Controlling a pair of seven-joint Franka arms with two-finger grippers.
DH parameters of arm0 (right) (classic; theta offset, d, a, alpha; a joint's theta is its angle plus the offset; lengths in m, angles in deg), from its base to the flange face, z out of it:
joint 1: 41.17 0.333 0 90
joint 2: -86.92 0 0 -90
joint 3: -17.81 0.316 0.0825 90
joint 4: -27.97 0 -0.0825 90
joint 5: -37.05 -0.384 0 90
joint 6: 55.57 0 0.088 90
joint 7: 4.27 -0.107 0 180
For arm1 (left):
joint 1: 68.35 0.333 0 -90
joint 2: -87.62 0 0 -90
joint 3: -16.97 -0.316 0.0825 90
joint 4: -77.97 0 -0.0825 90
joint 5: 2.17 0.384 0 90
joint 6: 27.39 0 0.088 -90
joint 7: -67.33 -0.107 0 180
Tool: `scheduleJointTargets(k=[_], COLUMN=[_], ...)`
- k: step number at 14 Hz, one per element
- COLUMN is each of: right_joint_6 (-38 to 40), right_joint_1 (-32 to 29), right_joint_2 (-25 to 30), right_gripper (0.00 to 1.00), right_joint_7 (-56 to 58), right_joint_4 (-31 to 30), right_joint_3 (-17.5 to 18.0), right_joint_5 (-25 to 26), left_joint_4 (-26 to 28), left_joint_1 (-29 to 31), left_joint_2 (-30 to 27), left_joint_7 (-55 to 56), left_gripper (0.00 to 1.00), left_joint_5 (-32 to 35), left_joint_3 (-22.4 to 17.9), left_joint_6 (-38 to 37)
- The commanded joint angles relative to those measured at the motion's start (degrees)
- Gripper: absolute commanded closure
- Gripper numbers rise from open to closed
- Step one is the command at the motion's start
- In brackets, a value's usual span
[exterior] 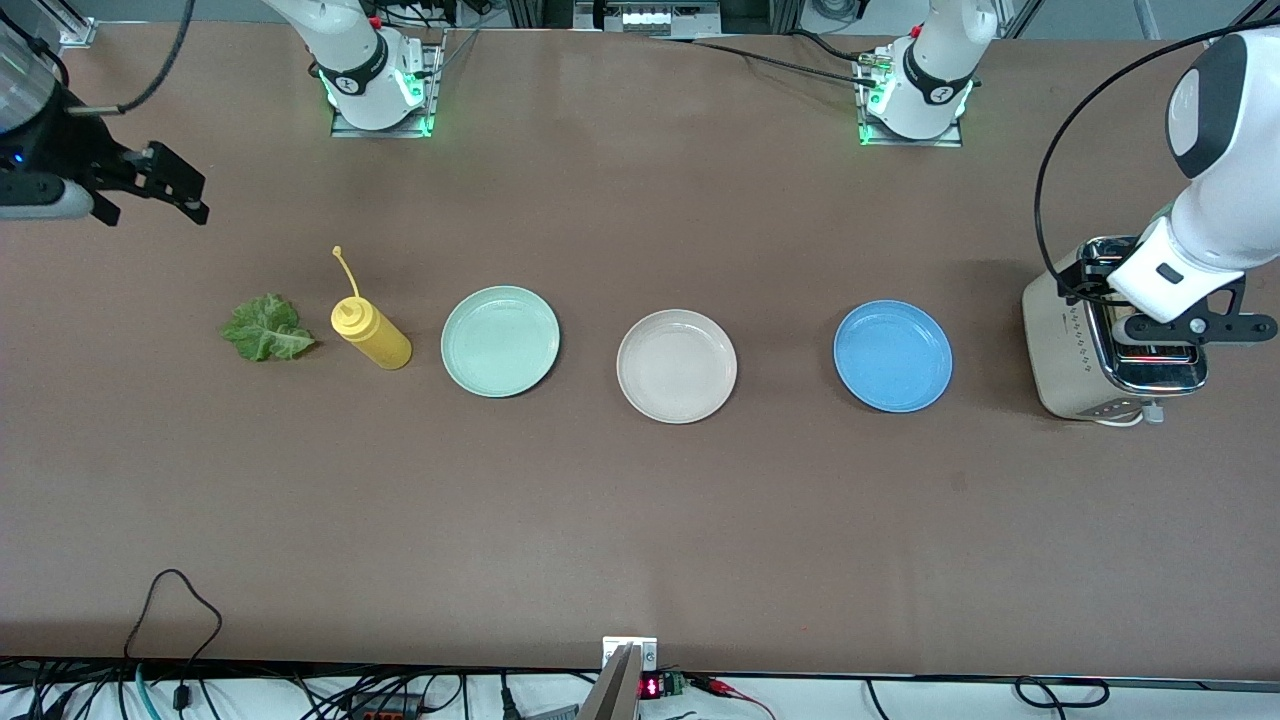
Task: Make sandwich in beige plate with both arms
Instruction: 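Lower the left gripper into the toaster while the right gripper moves out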
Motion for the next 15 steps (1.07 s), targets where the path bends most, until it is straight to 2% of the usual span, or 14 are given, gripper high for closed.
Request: scheduleJointTargets(k=[1,5,9,11,13,14,15], right_joint_6=[-1.88,-1.88,-1.97,-2.4,-2.58,-2.49,-2.41], right_joint_1=[0.8,0.98,0.98,0.98,0.98,0.98,0.98], right_joint_2=[0.69,0.6,0.25,-0.19,-0.28,-0.28,-0.19], right_gripper=[0.0,0.0,0.0,0.0,0.0,0.0,0.0], right_joint_7=[0.43,0.43,0.43,0.43,0.43,0.43,0.52], right_joint_4=[-2.0,-2.09,-2.27,-2.27,-2.27,-2.27,-2.27], right_joint_3=[0.12,0.12,0.12,0.12,0.12,0.12,0.12], right_joint_5=[0.32,0.32,0.32,0.32,0.32,0.32,0.32], left_joint_4=[7.53,13.25,15.1,16.07,16.07,15.99,15.81], left_joint_1=[4.39,7.73,11.52,11.6,12.3,12.48,12.4], left_joint_2=[-2.43,-1.73,0.21,0.29,1.52,1.87,1.96], left_joint_7=[-0.93,-2.24,-7.52,-7.44,-7.44,-7.78,-7.87], left_gripper=[0.0,0.0,0.0,0.07,0.22,0.47,0.64], left_joint_5=[1.65,3.23,3.23,3.14,3.14,3.14,3.14], left_joint_3=[0.4,0.49,0.57,0.57,0.57,0.57,0.57], left_joint_6=[7.31,15.92,21.47,21.65,21.65,21.39,20.78])
